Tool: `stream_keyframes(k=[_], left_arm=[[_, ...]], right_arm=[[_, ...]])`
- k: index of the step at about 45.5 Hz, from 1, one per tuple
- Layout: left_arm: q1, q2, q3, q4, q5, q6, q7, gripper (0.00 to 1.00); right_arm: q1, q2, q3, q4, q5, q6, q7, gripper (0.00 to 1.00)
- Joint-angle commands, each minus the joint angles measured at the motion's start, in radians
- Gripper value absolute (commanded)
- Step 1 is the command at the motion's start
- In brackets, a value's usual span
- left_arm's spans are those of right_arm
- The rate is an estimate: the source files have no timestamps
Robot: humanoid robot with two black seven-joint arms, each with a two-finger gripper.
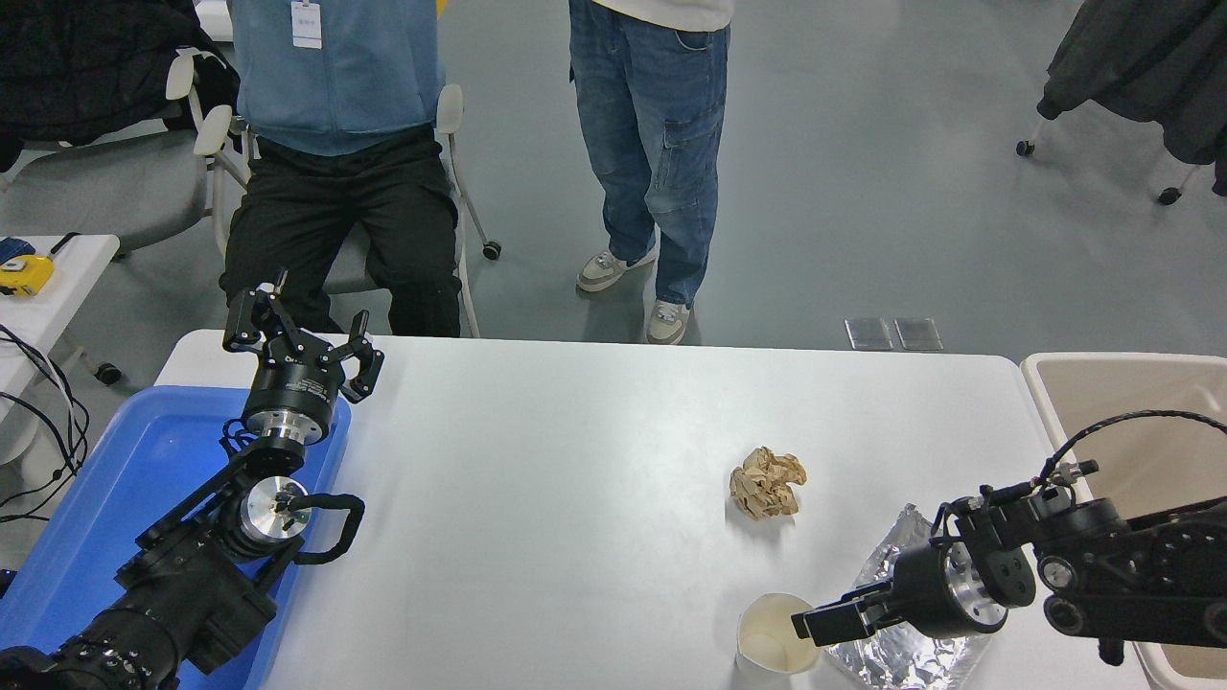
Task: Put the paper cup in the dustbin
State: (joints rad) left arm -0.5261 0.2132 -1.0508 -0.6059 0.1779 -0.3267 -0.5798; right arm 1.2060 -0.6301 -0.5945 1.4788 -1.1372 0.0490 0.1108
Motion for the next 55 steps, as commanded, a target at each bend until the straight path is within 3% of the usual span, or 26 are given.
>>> stream_keyframes(k=[1,20,25,28,37,41,47,55], left_arm=[[0.0,0.0,0.0,0.0,0.0,0.0,0.0,1.0],[0.0,0.0,0.0,0.0,0.0,0.0,0.0,1.0],[0.0,0.0,0.0,0.0,0.0,0.0,0.0,1.0],[0.0,0.0,0.0,0.0,0.0,0.0,0.0,1.0],[0.0,0.0,0.0,0.0,0.0,0.0,0.0,1.0],[0.0,0.0,0.002,0.0,0.0,0.0,0.0,1.0],[0.0,0.0,0.0,0.0,0.0,0.0,0.0,1.0],[0.0,0.0,0.002,-0.002,0.0,0.0,0.0,1.0]], right_arm=[[-0.013,0.007,0.012,-0.017,-0.003,-0.003,0.001,1.0],[-0.003,0.01,0.012,-0.015,-0.004,-0.003,0.024,0.97],[0.0,0.01,0.01,-0.014,-0.006,0.0,0.047,0.81],[0.0,0.01,0.01,-0.012,-0.007,0.002,0.056,0.64],[0.003,0.01,0.01,-0.014,-0.016,0.002,0.064,0.29],[0.006,0.015,0.01,-0.014,-0.03,0.002,0.064,0.08],[0.006,0.015,0.01,-0.014,-0.049,0.0,0.064,0.0],[0.017,0.003,0.009,-0.012,-0.047,0.0,0.105,0.0]])
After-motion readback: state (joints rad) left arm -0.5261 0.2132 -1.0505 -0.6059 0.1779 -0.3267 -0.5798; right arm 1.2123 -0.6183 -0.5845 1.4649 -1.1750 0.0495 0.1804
